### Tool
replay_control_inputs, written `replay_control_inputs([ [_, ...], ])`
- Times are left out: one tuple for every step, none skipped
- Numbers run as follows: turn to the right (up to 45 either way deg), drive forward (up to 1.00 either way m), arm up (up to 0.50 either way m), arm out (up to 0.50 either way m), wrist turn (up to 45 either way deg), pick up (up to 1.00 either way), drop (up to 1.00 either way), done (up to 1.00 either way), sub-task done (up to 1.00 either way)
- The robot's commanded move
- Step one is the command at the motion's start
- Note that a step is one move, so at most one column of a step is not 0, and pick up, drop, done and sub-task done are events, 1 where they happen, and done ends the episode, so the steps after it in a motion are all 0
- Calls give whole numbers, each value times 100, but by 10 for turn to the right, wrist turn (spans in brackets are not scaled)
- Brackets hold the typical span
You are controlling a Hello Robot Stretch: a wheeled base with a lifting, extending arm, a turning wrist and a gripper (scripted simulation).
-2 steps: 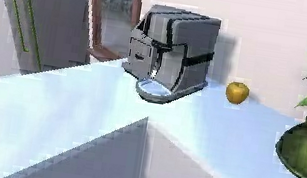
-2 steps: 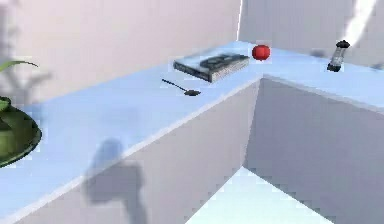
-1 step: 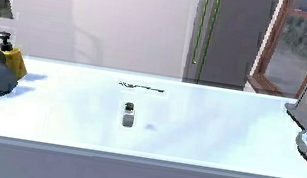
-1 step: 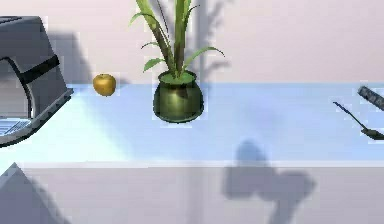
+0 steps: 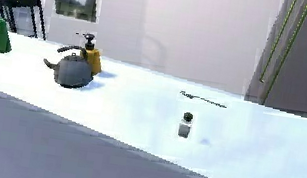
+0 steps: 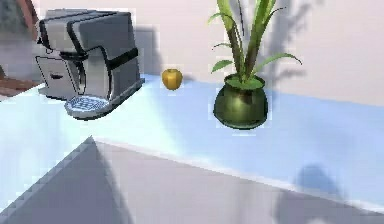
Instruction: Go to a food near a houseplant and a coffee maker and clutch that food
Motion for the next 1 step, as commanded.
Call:
replay_control_inputs([
  [450,0,0,0,0,0,0,0,0],
])
